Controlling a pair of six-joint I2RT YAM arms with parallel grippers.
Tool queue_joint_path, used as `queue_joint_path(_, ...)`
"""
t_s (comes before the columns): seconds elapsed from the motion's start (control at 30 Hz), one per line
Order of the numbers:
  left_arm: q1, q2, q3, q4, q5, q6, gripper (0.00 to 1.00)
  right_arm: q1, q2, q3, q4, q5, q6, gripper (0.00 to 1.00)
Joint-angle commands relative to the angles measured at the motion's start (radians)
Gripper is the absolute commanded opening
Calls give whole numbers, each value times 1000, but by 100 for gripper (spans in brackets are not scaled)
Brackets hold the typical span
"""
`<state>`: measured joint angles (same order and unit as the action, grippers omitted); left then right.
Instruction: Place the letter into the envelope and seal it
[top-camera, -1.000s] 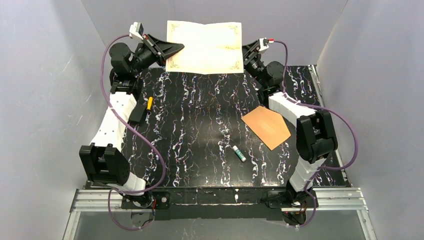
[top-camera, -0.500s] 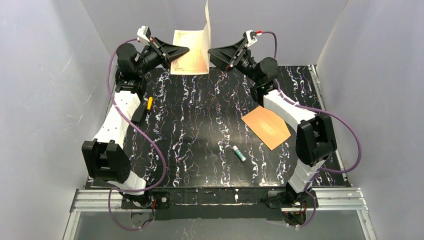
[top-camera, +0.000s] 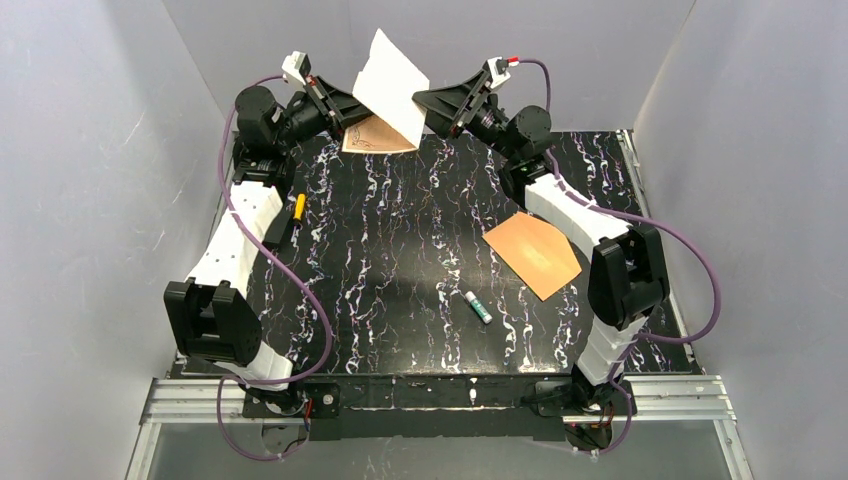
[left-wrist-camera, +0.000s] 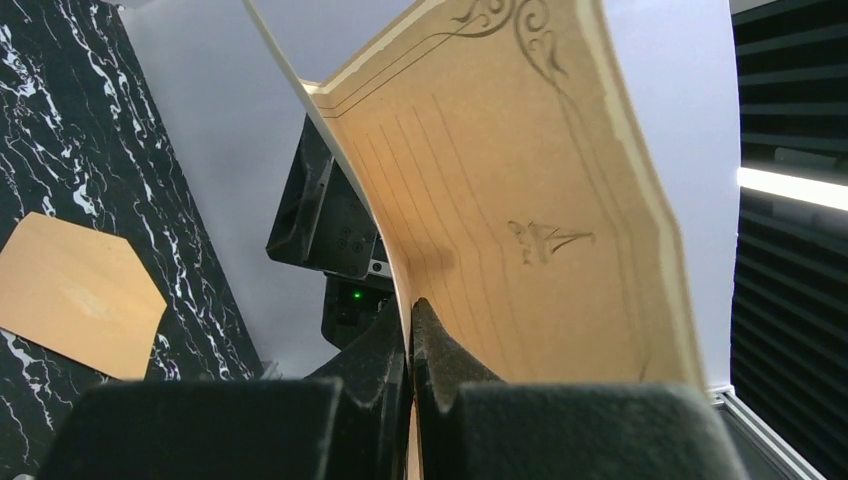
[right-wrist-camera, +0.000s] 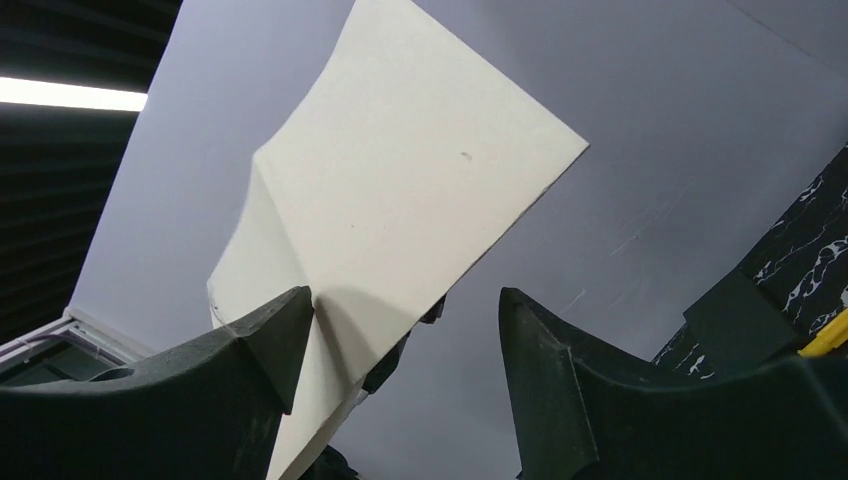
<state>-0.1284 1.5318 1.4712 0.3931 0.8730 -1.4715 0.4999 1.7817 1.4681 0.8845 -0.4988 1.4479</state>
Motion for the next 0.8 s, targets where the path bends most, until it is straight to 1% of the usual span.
queue_joint_path(0.0, -5, -2, 59, 25, 46, 5, 0, 13, 11, 78, -29, -27, -9, 76)
queue_joint_path(0.03, -5, 2, 63, 29, 46, -1, 0, 15, 9, 83, -48, -37, -24, 77)
queue_joint_path(0.1, -5, 7, 72, 36, 49, -8, 0, 15, 2, 84, -57, -38, -36, 82)
queue_joint_path(0.17, -4, 7, 69, 43, 54, -6, 0, 15, -11, 65, -13, -9, -17, 88)
queue_joint_path(0.23, -5, 5, 64, 48, 60, 1, 0, 14, -9, 70, 21, 15, 16, 90)
queue_joint_path(0.33, -4, 3, 64, 57, 75, 19, 0, 14, 13, 95, 64, 23, 93, 89)
queue_joint_path(0.4, -4, 2, 73, 63, 88, 41, 0, 14, 21, 93, 70, 32, 137, 86)
queue_joint_path(0.47, -4, -1, 86, 65, 108, 63, 0, 13, 13, 84, 43, 40, 143, 84)
queue_joint_path(0.6, -4, -6, 97, 68, 149, 108, 0, 11, -8, 104, -94, 34, 67, 77)
queue_joint_path(0.67, -4, -10, 93, 72, 162, 128, 0, 11, -11, 106, -110, 35, 60, 68)
queue_joint_path(0.77, -4, -20, 75, 72, 176, 143, 0, 9, -12, 98, -76, 48, 74, 53)
